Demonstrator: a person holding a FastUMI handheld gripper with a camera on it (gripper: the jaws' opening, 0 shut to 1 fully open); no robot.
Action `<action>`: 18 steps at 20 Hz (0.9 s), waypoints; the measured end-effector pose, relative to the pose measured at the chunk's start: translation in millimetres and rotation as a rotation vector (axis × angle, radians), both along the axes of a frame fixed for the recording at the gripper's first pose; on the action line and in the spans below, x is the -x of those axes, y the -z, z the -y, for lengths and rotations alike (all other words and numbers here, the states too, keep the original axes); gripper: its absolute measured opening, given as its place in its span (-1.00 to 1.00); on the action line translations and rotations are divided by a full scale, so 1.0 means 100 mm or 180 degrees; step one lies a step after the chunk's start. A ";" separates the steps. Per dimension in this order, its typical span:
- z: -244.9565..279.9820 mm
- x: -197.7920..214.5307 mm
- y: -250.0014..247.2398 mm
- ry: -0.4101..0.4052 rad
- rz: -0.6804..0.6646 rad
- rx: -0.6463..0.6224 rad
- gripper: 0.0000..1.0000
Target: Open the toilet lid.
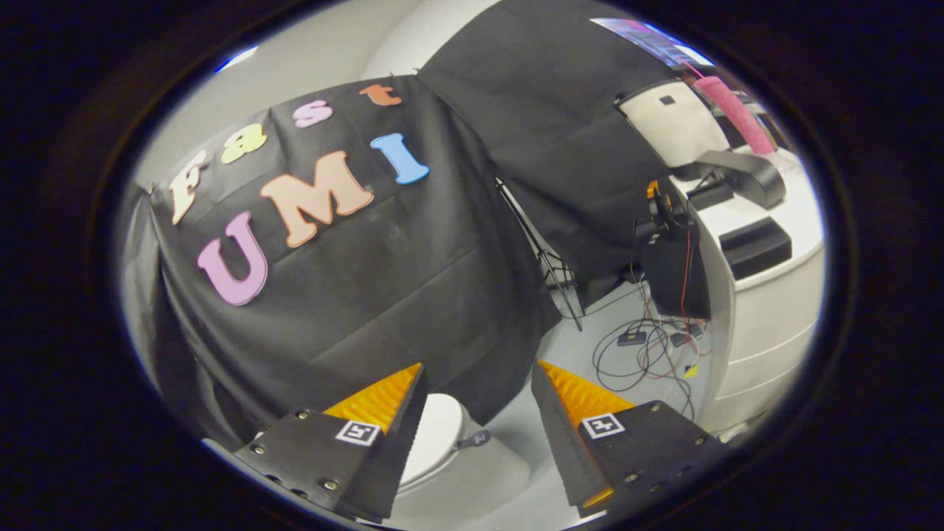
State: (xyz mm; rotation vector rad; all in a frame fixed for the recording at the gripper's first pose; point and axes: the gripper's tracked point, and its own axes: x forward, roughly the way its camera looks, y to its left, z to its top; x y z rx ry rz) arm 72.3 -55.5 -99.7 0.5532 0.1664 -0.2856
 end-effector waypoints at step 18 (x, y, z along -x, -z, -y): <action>-0.85 -0.93 0.75 -0.0353 0.0368 -0.0872 0.52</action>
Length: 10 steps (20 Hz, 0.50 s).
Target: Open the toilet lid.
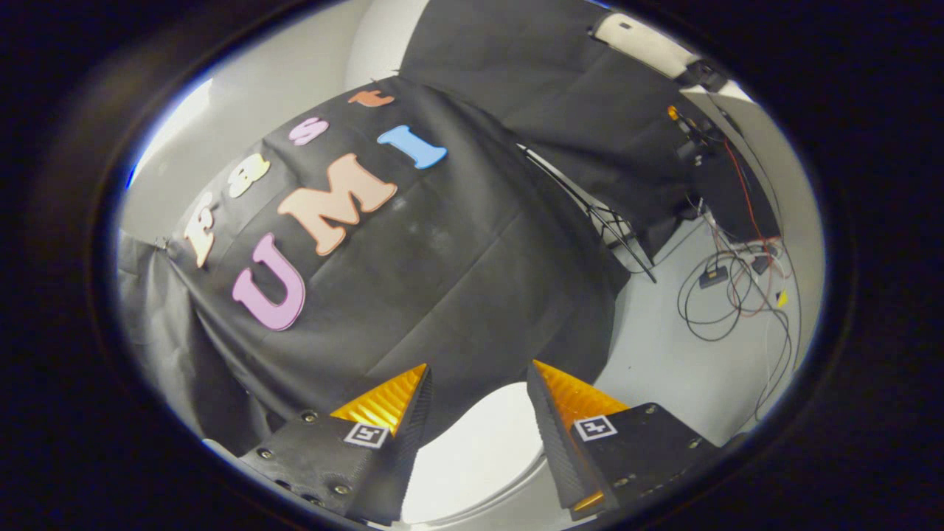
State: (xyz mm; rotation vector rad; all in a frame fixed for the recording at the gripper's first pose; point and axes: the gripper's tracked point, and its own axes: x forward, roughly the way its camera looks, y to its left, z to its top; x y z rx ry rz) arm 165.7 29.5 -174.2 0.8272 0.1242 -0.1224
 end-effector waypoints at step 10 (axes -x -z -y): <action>0.11 0.04 1.16 0.0244 -0.0714 -0.0255 0.52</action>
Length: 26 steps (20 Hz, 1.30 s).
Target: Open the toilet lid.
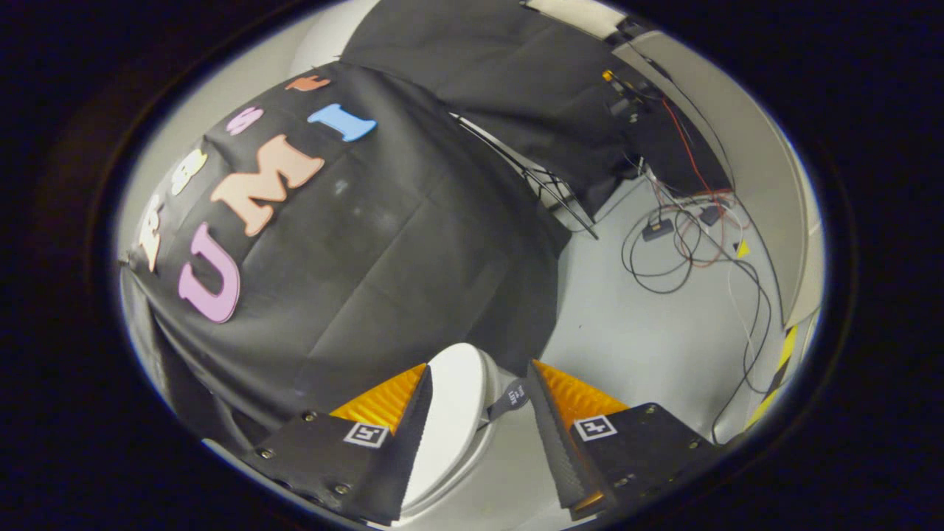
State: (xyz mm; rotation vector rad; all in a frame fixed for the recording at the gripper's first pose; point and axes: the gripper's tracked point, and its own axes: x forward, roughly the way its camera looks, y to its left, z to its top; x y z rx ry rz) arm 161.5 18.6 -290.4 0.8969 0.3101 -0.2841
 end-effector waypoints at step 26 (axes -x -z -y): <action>-0.43 -0.79 1.13 -0.0303 -0.0366 -0.0915 -0.70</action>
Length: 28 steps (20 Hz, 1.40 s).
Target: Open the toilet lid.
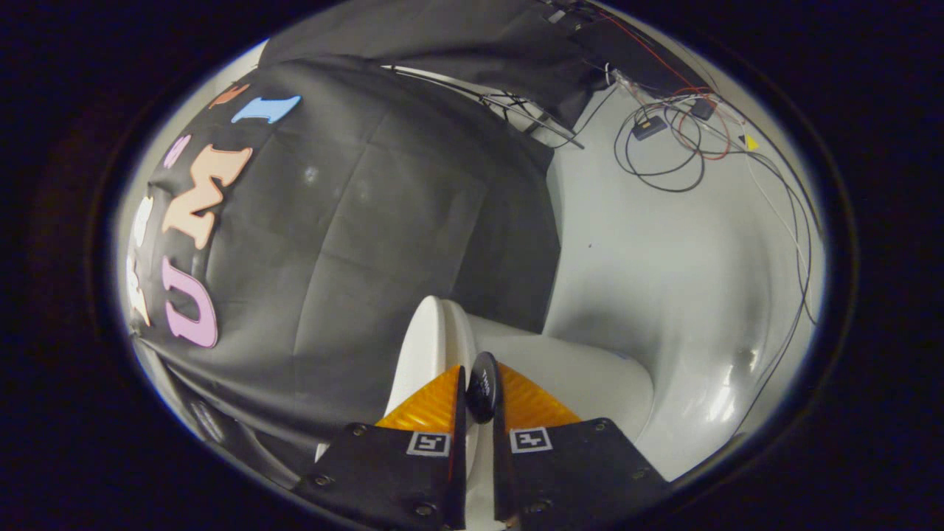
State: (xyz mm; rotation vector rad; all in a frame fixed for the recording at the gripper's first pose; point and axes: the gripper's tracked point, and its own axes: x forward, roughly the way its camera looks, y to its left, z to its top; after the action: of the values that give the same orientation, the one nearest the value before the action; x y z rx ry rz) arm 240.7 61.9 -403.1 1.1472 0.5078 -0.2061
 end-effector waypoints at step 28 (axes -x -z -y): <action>-0.64 -0.06 -1.91 -0.0057 0.0746 0.0858 -0.98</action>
State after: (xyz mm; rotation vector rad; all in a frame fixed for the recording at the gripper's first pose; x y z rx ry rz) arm 247.1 126.3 -212.0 0.8890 0.2728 -0.1180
